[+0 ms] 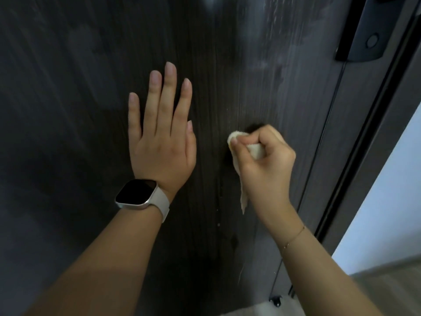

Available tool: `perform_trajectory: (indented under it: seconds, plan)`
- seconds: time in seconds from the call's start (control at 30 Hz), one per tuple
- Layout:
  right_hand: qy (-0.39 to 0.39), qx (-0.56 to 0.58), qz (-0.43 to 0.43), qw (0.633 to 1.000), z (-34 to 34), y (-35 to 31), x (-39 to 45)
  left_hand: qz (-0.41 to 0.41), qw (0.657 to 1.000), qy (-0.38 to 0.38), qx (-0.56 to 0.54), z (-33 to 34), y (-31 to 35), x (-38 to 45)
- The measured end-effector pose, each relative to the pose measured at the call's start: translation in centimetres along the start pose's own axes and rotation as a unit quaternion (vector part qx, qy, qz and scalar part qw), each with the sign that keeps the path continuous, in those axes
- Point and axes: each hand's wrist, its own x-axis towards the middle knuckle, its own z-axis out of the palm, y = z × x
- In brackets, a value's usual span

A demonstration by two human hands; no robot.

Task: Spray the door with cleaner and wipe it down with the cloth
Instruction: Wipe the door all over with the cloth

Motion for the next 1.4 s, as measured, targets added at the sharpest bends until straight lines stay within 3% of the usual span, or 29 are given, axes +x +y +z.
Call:
perform_trajectory:
  seconds: [0.1, 0.37, 0.6, 0.77, 0.87, 1.03, 1.23, 1.3, 1.4]
  plan:
    - [0.02, -0.002, 0.002, 1.0, 0.1, 0.4, -0.5, 0.001, 1.0, 0.001, 0.004, 0.0, 0.0, 0.0]
    - [0.066, -0.054, -0.108, 0.991, 1.7, 2.1, -3.1, 0.0, 1.0, 0.0, 0.005, 0.1, -0.1, 0.1]
    - [0.127, -0.035, -0.206, 0.97, 3.1, -0.5, 2.7, 0.0, 1.0, 0.002, 0.004, 0.0, 0.0, 0.0]
    - [0.053, -0.06, -0.167, 0.983, 1.9, 2.9, -3.0, 0.002, 1.0, 0.007, 0.009, 0.1, -0.1, 0.1]
    - [0.041, -0.041, -0.142, 0.988, 1.8, 1.8, -2.2, 0.004, 1.0, 0.005, 0.013, 0.0, 0.1, 0.0]
    - [0.113, -0.008, -0.189, 0.976, 3.1, -2.0, 4.2, 0.002, 1.0, 0.002, 0.012, 0.0, -0.1, 0.2]
    - [-0.013, -0.119, -0.282, 0.952, 1.1, 2.3, 0.2, -0.001, 1.0, 0.012, 0.011, 0.2, 0.1, 0.0]
    - [0.029, -0.107, -0.264, 0.958, 0.5, 1.7, 2.5, -0.001, 1.0, 0.015, 0.011, 0.2, 0.0, 0.1]
    - [0.165, -0.037, -0.191, 0.967, 0.2, -0.7, 7.3, 0.0, 1.0, 0.017, 0.008, 0.1, 0.0, 0.2]
